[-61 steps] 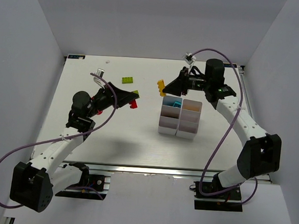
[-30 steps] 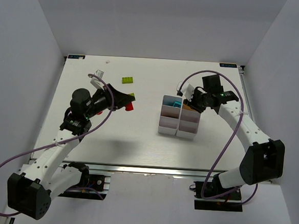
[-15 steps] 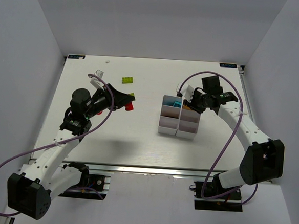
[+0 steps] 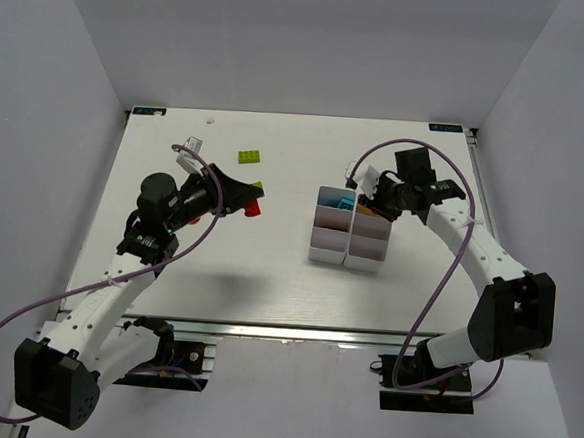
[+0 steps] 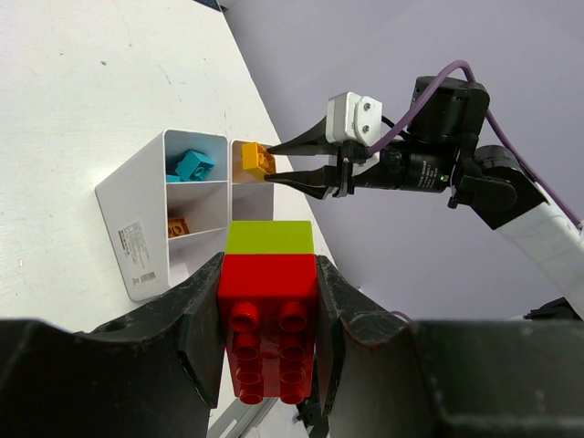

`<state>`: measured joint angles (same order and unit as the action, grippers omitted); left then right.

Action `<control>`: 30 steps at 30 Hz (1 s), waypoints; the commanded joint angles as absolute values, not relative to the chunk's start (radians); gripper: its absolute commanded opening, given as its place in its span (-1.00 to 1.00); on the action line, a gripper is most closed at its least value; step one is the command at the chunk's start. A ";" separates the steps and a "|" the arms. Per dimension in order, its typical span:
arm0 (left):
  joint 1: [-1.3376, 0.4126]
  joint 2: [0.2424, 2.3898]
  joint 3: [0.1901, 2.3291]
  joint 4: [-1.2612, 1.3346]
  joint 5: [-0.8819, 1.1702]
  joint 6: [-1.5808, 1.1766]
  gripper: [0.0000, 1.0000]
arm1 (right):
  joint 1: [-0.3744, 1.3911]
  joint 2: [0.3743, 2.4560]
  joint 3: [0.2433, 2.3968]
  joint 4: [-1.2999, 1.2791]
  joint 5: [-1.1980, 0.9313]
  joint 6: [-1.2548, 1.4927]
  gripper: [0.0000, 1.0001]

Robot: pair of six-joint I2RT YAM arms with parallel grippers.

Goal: Sort the legos into containers by color

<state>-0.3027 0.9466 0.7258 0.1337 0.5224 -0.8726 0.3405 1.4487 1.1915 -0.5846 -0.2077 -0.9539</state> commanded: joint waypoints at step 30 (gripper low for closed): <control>-0.313 0.968 0.690 0.305 0.566 -0.988 -1.00 | 0.328 1.362 1.281 -0.493 -0.357 -0.771 0.79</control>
<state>-0.3042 0.9562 0.7021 0.2272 0.5369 -0.9478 0.3332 1.4250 1.1973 -0.5594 -0.2504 -0.8867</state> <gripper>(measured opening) 0.469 0.890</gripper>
